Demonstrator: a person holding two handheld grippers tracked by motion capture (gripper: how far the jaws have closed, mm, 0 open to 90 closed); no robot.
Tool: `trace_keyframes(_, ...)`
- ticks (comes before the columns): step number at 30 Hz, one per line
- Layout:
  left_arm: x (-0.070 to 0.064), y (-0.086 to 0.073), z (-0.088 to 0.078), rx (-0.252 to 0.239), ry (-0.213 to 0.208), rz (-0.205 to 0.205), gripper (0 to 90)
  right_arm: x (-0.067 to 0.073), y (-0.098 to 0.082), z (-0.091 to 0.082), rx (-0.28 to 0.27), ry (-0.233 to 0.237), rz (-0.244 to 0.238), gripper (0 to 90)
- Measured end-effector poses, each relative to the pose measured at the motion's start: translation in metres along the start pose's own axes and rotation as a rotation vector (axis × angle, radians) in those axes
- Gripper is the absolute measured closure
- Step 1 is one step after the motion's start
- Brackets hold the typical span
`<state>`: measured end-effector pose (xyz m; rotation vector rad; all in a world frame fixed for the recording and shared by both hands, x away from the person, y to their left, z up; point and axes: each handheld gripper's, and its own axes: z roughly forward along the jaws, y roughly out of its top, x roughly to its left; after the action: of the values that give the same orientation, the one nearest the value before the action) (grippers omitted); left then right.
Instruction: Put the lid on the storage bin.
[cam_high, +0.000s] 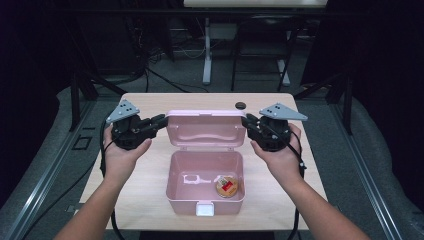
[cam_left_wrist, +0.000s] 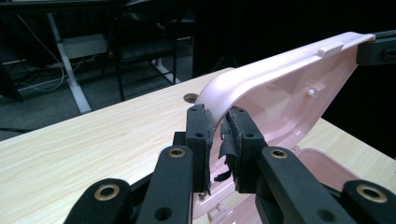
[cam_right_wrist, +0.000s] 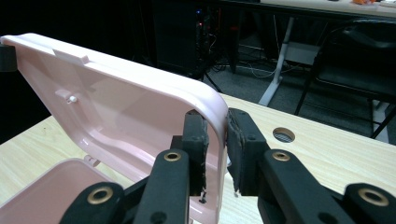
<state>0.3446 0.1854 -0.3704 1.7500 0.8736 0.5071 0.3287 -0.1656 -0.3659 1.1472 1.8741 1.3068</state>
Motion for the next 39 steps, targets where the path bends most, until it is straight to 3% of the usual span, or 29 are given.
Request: trace_keyframes(39,-0.018,-0.017,-0.024,0.012,-0.023,0.035,77.2,0.013,-0.020,-0.029,-0.008,0.051,-0.019,74.4)
